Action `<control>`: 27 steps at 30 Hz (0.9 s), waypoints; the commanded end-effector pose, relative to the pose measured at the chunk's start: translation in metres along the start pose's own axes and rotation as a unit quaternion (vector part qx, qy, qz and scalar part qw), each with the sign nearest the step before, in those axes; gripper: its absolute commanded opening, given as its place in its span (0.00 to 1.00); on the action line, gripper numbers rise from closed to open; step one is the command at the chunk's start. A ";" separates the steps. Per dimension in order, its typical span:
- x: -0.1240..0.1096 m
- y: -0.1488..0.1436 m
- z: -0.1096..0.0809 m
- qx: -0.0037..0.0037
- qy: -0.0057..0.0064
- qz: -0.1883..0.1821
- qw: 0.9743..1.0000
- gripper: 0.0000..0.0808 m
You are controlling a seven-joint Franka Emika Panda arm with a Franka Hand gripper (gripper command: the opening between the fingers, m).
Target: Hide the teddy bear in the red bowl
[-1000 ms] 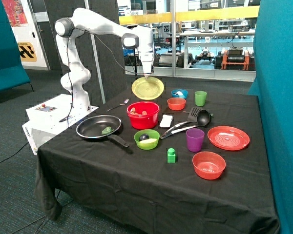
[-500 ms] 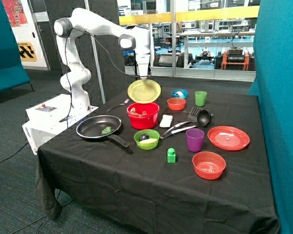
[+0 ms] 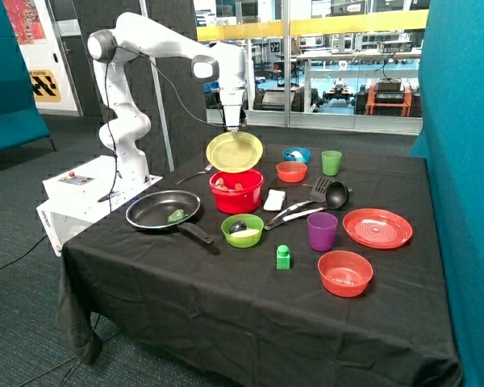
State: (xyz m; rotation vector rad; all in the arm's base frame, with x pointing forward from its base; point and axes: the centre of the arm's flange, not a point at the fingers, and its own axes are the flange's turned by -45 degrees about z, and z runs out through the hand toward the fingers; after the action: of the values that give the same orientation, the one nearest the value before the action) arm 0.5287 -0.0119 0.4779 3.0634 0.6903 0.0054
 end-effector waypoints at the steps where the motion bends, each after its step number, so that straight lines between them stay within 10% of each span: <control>1: -0.004 0.023 -0.002 0.001 -0.002 0.000 1.000 0.00; 12: -0.007 0.051 0.000 0.001 -0.002 0.024 1.000 0.00; 13: -0.003 0.058 -0.009 0.001 -0.001 -0.053 0.999 0.00; 14: -0.005 0.057 -0.003 0.001 -0.002 0.024 1.000 0.00; 27: -0.001 0.048 0.028 0.001 -0.002 0.012 1.000 0.00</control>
State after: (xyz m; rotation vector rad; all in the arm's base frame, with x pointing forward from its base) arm 0.5480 -0.0583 0.4681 3.0747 0.6419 -0.0170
